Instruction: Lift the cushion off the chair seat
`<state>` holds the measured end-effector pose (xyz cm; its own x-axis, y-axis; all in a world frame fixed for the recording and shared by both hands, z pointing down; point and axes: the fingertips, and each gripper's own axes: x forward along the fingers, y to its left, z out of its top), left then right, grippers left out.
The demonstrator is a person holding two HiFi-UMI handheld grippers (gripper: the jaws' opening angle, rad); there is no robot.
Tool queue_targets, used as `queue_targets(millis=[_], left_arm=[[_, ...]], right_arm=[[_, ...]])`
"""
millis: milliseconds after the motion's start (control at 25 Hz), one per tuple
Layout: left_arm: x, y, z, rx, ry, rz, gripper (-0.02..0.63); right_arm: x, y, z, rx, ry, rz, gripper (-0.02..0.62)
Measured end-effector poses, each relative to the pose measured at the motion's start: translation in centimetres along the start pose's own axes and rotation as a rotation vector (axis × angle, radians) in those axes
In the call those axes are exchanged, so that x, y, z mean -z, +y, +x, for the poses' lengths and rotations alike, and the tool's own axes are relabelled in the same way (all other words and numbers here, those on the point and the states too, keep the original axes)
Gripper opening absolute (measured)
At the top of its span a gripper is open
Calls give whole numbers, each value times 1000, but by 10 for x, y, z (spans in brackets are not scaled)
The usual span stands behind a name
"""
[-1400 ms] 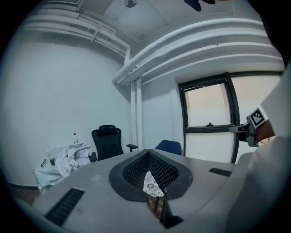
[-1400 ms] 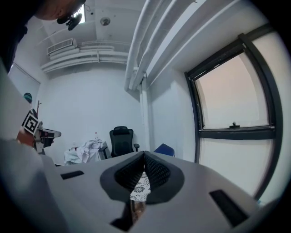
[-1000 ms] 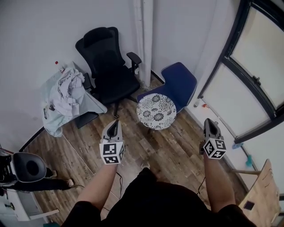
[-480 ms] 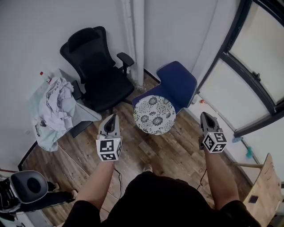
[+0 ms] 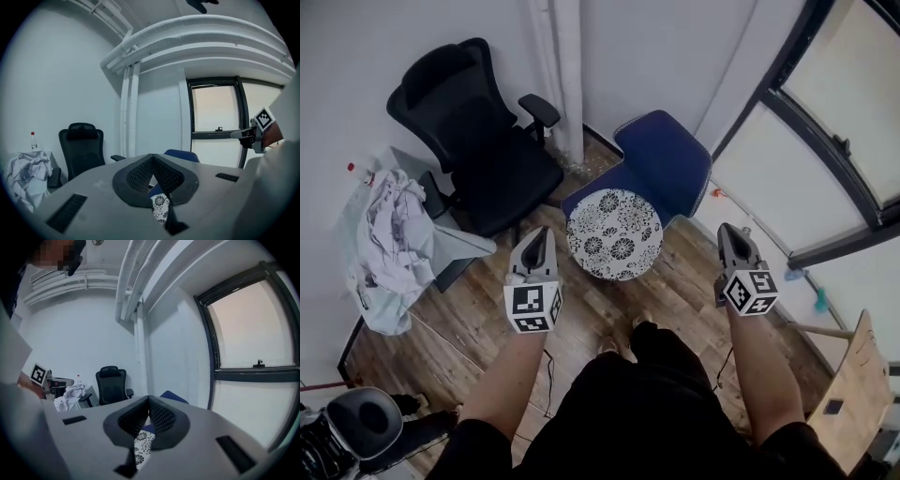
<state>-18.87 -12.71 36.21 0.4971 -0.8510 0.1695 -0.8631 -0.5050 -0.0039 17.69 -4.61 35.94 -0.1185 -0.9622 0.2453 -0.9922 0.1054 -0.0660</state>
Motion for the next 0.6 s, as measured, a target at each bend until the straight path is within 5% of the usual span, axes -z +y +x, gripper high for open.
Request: queue_targets(millis=[600], left_arm=[[46,9,91,-24,95,41,5]], right_arm=[[91,-45,104,-2,94,94,11]])
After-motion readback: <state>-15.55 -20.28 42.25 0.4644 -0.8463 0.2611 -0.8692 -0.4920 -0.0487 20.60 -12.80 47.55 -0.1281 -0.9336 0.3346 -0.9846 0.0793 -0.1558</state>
